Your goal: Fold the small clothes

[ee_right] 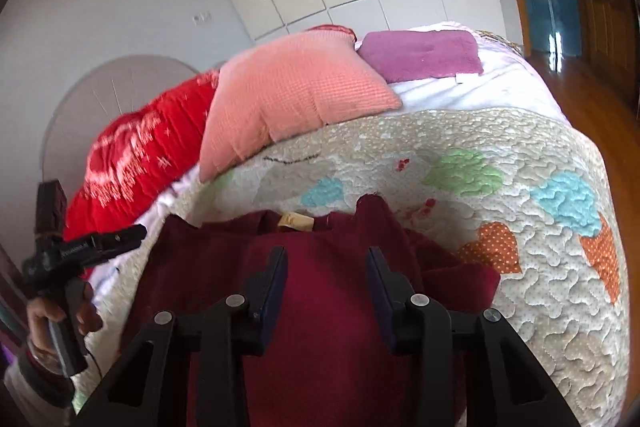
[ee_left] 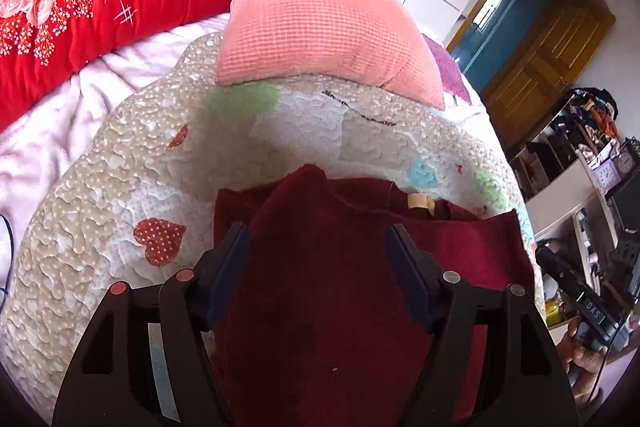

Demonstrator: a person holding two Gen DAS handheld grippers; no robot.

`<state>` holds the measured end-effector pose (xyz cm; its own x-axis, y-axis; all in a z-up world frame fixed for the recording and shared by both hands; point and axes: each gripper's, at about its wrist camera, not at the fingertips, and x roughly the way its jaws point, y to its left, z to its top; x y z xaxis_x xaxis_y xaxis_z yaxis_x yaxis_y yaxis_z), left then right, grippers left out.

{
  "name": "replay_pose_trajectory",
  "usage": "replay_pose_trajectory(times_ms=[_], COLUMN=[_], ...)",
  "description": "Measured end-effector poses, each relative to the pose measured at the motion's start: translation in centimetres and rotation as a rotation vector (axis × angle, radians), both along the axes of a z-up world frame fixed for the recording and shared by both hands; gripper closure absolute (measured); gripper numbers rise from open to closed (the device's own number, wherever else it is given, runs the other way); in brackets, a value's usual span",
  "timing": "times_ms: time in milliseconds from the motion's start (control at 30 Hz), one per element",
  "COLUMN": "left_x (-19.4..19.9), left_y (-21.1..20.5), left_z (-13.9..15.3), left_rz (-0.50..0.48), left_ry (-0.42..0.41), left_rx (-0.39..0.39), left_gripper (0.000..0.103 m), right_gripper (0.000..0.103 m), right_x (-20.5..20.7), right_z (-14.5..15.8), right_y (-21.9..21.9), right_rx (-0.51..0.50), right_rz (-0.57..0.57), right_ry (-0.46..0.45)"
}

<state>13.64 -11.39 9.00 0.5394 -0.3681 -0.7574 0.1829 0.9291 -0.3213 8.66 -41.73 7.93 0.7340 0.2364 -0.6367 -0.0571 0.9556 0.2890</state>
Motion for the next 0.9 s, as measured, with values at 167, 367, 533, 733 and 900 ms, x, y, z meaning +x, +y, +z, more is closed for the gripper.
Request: replay_pose_trajectory(times_ms=[167, 367, 533, 733, 900], left_x=[2.4, 4.4, 2.9, -1.2, -4.4], left_y=[-0.1, -0.4, -0.5, -0.4, -0.7], left_z=[-4.0, -6.3, -4.8, -1.8, -0.9], left_rz=[0.088, 0.129, 0.096, 0.053, 0.024], left_ry=[0.075, 0.064, 0.026, -0.077, -0.102], left_rx=[0.043, 0.11, 0.14, 0.195, 0.206], left_gripper=[0.032, 0.032, 0.032, 0.032, 0.032], right_gripper=[0.066, 0.069, 0.069, 0.067, 0.066], right_x=[3.8, 5.4, 3.4, -3.1, -7.3], right_z=[-4.3, -6.7, -4.4, -1.2, -1.6], right_y=[-0.5, -3.0, -2.2, -0.2, 0.0], right_rx=[-0.163, -0.114, -0.092, -0.136, -0.124], right_rz=[-0.129, -0.196, -0.174, -0.095, -0.098], right_ry=[0.135, 0.164, 0.146, 0.087, 0.094])
